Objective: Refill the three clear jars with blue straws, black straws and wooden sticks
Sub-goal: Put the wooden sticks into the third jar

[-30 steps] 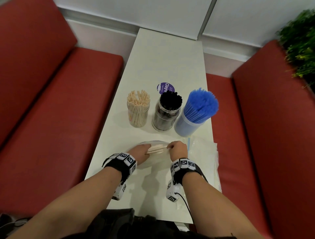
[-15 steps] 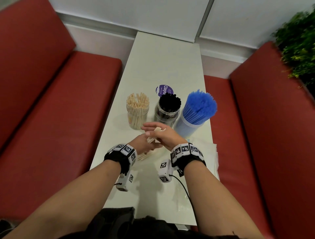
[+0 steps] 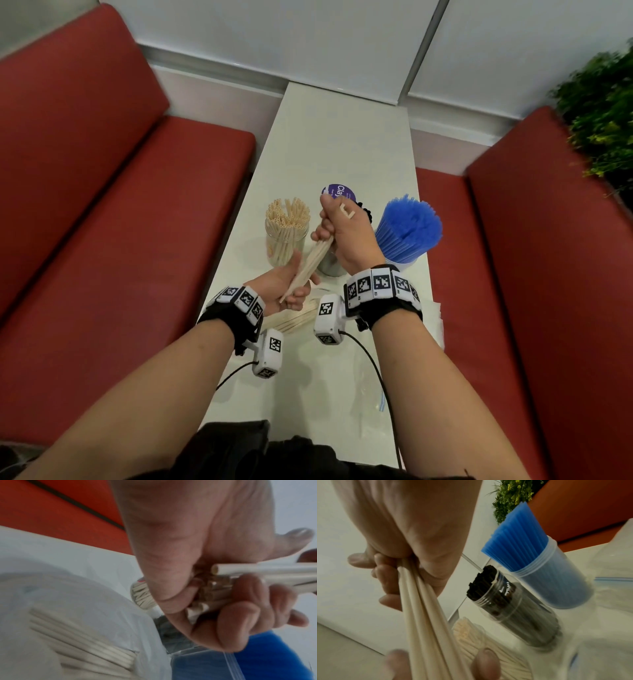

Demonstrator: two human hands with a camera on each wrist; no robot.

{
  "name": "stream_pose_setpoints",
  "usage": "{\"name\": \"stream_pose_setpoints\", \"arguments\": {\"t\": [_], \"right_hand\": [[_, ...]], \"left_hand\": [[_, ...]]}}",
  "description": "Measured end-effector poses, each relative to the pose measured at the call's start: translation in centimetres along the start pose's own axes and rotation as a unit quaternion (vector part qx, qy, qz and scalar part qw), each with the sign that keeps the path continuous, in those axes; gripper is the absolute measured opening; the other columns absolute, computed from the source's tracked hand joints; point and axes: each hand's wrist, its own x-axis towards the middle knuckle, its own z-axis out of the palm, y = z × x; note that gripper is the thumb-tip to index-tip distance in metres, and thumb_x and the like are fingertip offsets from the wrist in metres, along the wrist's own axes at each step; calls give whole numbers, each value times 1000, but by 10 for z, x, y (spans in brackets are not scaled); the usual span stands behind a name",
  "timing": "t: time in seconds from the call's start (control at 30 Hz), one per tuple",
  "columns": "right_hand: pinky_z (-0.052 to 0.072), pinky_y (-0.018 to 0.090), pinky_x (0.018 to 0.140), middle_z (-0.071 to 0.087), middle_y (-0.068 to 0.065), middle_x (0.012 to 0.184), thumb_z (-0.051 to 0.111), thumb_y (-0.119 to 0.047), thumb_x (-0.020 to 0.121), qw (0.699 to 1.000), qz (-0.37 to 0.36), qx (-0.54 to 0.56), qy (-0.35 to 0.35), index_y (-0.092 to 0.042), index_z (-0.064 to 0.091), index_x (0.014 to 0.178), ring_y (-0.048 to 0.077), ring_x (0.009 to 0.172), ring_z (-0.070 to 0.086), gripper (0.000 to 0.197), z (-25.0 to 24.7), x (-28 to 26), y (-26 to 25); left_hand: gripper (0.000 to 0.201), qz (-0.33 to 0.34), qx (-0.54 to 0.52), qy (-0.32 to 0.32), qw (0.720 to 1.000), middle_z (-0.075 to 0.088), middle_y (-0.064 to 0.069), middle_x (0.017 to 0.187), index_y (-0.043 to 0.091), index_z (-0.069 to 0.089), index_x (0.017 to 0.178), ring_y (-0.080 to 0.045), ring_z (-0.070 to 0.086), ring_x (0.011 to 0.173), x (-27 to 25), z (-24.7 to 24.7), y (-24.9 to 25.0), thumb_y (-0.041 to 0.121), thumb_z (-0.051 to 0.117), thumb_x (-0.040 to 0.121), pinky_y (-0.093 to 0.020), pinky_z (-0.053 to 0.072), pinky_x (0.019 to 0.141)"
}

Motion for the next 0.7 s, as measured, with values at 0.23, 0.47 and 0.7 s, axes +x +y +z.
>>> {"name": "stream_pose_setpoints", "arguments": {"t": [0.23,0.47,0.7], "right_hand": [[50,35,62,38,1,53,69,-21,97,993,-106,-57,5,-12,49,80,17,48,40,28,24,-8,-19],[49,38,64,41,0,52,74,-22,93,988,-137,-77,-2,-16,52,77,20,49,42,28,35,-12,-17],[49,30,60,57,-3,66,82,-24,83,989,-100,-104,-33,-25,58,87,18,58,54,24,39,-15,-7]], "left_hand": [[45,-23,-209,99,972,60,-6,66,6,66,83,-10,53,44,1,-4,13,48,60,94,-18,46,36],[48,2,-368,91,925,73,-19,78,-7,75,76,-28,76,72,-2,-1,4,25,50,102,-35,62,58],[49,5,-379,122,917,72,-20,75,-5,70,69,-27,75,66,-7,10,17,25,52,102,-33,61,53]]}}
